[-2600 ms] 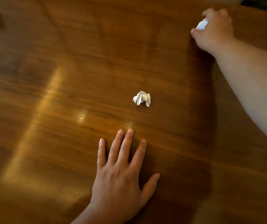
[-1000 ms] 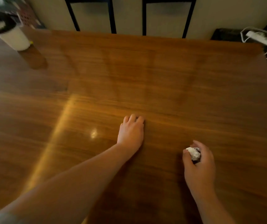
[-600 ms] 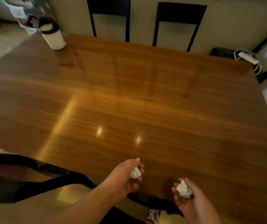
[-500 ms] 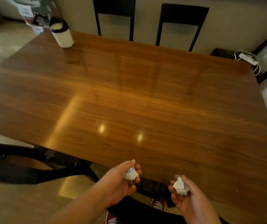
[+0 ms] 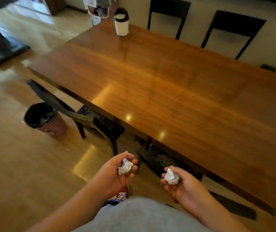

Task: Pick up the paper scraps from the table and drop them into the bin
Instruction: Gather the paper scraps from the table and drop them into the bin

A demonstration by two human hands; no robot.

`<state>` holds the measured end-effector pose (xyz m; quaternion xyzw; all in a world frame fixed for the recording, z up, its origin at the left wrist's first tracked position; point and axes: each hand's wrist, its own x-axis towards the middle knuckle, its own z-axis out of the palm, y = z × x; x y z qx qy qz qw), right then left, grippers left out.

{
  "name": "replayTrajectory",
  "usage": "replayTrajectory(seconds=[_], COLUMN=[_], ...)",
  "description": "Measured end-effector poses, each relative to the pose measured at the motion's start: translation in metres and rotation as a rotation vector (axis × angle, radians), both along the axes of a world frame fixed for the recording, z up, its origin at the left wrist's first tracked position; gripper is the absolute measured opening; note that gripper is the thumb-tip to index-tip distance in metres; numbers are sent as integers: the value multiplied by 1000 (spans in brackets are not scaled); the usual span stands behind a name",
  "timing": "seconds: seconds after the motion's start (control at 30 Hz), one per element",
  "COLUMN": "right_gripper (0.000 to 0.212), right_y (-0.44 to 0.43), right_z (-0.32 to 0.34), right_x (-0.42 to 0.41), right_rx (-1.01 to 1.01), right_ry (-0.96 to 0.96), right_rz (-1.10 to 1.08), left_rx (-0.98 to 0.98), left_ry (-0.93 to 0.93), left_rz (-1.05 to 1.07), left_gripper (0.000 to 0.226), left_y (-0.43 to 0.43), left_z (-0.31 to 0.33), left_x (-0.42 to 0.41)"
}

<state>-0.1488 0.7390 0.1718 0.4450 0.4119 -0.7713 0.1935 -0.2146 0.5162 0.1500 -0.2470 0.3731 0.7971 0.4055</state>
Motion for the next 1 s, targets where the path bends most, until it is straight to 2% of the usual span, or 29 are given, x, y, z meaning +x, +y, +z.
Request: replayTrajectory(seconds=[0.2, 0.37, 0.67, 0.87, 1.0], right_gripper=[24, 24, 26, 25, 29], right_y=[-18, -81, -291, -441, -507], right_z=[-14, -26, -25, -32, -34], right_x=[18, 17, -23, -41, -56], right_rx=[39, 33, -41, -26, -5], right_ry=[-24, -33, 44, 61, 38], right_rz=[228, 454, 829, 946, 969], left_rx=[-39, -68, -120, -143, -150], left_ry=[-24, -83, -219, -291, -279], left_rz=[273, 514, 984, 1090, 1108], left_gripper=[17, 18, 22, 26, 24], left_y=[-35, -93, -250, -377, -445], left_z=[-9, -14, -31, -46, -42], left_x=[75, 131, 217, 227, 220])
